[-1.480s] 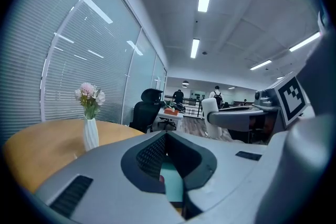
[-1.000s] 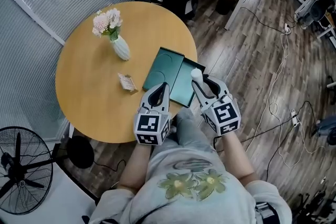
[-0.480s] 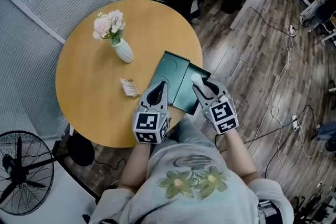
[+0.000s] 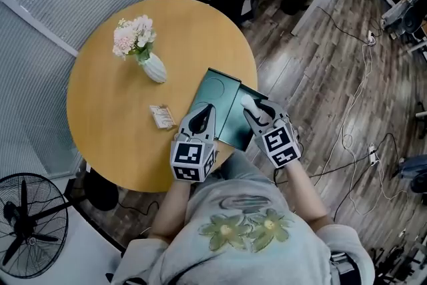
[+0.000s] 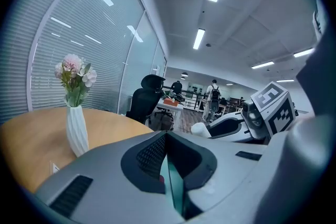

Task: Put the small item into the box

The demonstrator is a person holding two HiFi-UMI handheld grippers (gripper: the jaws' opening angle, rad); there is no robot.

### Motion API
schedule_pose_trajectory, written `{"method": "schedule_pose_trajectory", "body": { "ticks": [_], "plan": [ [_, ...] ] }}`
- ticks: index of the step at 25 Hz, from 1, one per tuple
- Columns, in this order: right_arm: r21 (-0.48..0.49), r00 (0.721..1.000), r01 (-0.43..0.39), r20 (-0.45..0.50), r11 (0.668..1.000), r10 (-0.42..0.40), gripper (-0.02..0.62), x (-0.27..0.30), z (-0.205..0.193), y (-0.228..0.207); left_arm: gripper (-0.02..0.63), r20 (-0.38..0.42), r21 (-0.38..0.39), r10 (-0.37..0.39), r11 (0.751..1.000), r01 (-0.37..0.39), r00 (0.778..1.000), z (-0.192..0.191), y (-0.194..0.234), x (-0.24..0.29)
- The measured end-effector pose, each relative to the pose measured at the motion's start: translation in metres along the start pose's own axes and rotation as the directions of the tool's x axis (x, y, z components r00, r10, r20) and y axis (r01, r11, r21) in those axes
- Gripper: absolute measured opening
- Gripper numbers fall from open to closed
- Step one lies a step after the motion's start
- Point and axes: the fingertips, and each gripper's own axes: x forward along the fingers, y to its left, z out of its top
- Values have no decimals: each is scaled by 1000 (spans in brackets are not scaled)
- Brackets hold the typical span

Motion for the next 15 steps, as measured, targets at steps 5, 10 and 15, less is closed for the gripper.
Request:
{"method": "schedule_pose_trajectory", "body": {
  "ticks": [5,10,15],
  "plan": [
    [-3,999,-14,-45,1000,14,137,14,-13,-1,2,-30,-22,-5,1000,4,1000,-10,5,11],
    [-20,995,-30,-90,999,28,138,24,-26,-1,2,-58,-45,-1,999,-2,998,-21,11,17],
    [-33,991,-45,-129,998,41,138,34,-38,-2,2,-85,-46,2,999,-6,996,-31,13,24]
  ]
}}
